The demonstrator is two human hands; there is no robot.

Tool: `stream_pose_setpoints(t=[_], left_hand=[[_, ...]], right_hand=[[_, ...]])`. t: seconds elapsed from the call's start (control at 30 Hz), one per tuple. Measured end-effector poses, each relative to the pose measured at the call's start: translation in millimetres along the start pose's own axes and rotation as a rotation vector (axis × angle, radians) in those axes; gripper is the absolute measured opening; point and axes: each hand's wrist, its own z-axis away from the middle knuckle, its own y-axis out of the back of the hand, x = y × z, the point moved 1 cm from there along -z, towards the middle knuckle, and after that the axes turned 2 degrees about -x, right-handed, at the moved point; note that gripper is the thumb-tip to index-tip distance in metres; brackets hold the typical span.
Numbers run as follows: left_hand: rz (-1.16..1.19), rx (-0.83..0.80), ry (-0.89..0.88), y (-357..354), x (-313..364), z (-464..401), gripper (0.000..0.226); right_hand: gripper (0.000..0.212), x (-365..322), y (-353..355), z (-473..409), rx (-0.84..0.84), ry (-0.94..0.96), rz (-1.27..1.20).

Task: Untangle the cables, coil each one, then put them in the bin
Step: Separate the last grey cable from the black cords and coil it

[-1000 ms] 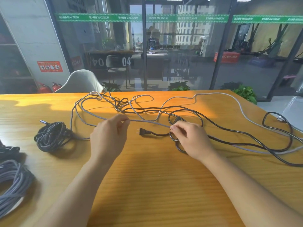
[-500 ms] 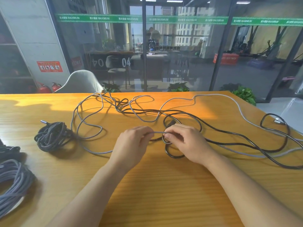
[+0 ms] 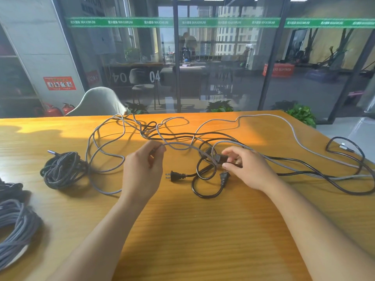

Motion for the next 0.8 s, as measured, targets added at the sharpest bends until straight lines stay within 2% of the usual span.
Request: stream_pose_setpoints(t=[0.13, 0.2, 0.3, 0.4, 0.57, 0.7, 0.8], left_hand=[[0.110, 0.072, 0.019, 3, 11, 0, 0.016], [0.135, 0.062, 0.015, 4, 15, 1, 0.016], [0.176, 0.053, 0.016, 3, 16, 2, 0.017], [0.212, 0.038, 0.019, 2, 19, 2, 0.016], [0.210, 0.008, 0.071, 3, 14, 0, 0.019], [0.137, 0.004, 0.116, 2, 11, 1, 0.020], [0.074, 0.028, 0.143, 3, 8, -1, 0.021]], right_hand=[[0.031, -6, 2, 3, 0.024, 0.079, -0.076], [0.030, -14, 1, 4, -0.045, 0.140, -0.143], [0.037, -22, -10, 6, -0.132, 0.185, -0.076], [0.022, -27, -19, 5, -0.037, 0.220, -0.061], [0.013, -33, -12, 4, 0.255, 0.225, -0.439], [0.016, -37, -6, 4, 0.290, 0.166, -0.643], [0.014, -37, 2, 7, 0.299, 0.167, -0.549]])
